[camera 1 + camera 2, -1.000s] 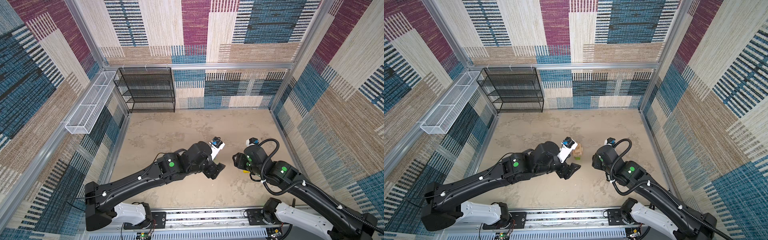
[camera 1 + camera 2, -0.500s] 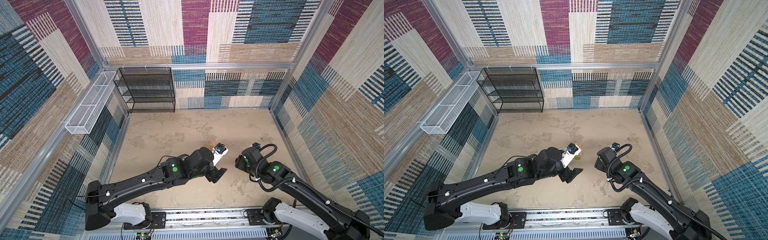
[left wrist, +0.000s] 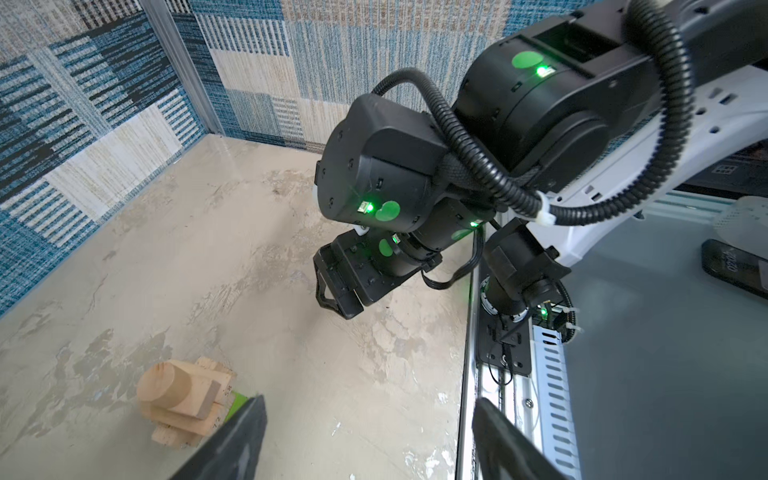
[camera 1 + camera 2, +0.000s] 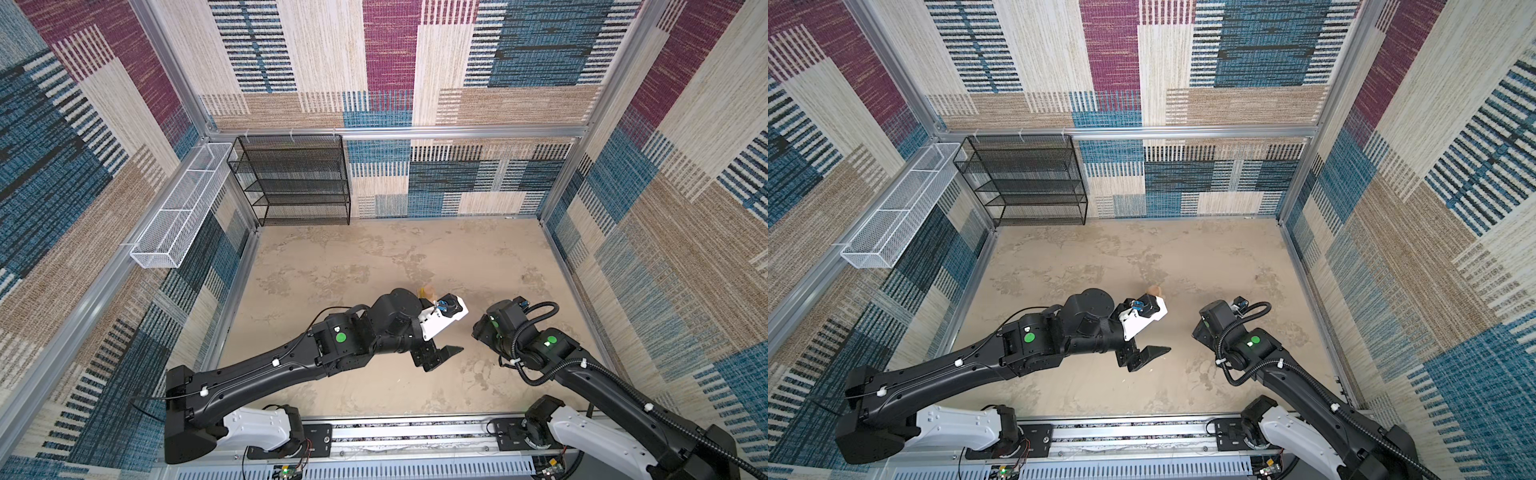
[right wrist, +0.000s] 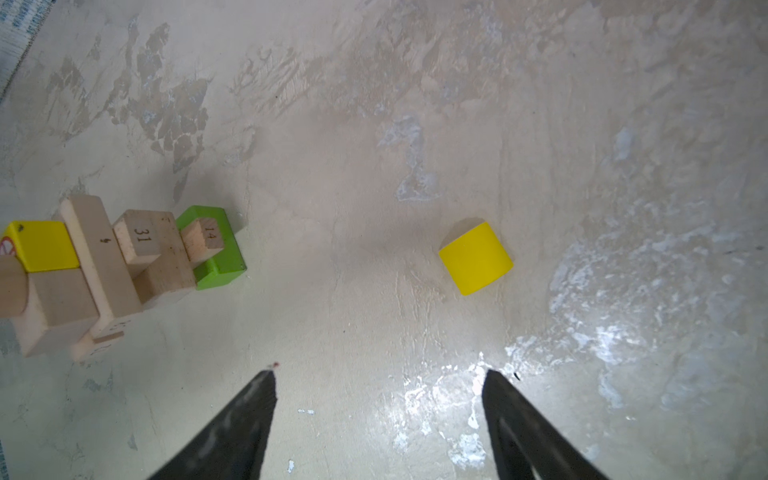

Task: Build the wood block tower
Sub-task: 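Move the open right gripper over the yellow half-round block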

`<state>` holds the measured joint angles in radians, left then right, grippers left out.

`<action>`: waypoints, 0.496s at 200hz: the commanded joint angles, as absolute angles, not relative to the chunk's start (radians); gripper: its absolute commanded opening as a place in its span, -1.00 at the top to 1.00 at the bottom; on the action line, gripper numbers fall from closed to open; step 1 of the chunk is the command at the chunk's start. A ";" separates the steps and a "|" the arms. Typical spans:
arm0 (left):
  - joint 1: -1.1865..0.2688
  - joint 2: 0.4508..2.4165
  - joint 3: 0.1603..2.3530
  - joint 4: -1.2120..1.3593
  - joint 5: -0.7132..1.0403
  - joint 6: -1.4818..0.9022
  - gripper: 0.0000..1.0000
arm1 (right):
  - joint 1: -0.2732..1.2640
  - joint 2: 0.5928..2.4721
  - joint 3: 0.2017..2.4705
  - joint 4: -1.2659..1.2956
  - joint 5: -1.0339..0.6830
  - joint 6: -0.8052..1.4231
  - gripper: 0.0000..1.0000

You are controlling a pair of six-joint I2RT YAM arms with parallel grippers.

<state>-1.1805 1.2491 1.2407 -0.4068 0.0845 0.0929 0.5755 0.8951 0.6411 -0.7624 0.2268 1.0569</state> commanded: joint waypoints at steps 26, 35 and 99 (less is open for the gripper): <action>-1.180 1.203 1.228 -0.448 0.058 0.155 -0.64 | 0.575 0.954 0.630 -0.763 0.230 1.107 -0.39; -1.180 1.188 1.214 -0.436 0.037 0.164 -0.64 | 0.570 0.968 0.625 -0.757 0.236 1.112 -0.39; -1.180 1.145 1.204 -0.445 -0.022 0.206 -0.65 | 0.446 1.077 0.558 -0.680 0.196 1.065 -0.61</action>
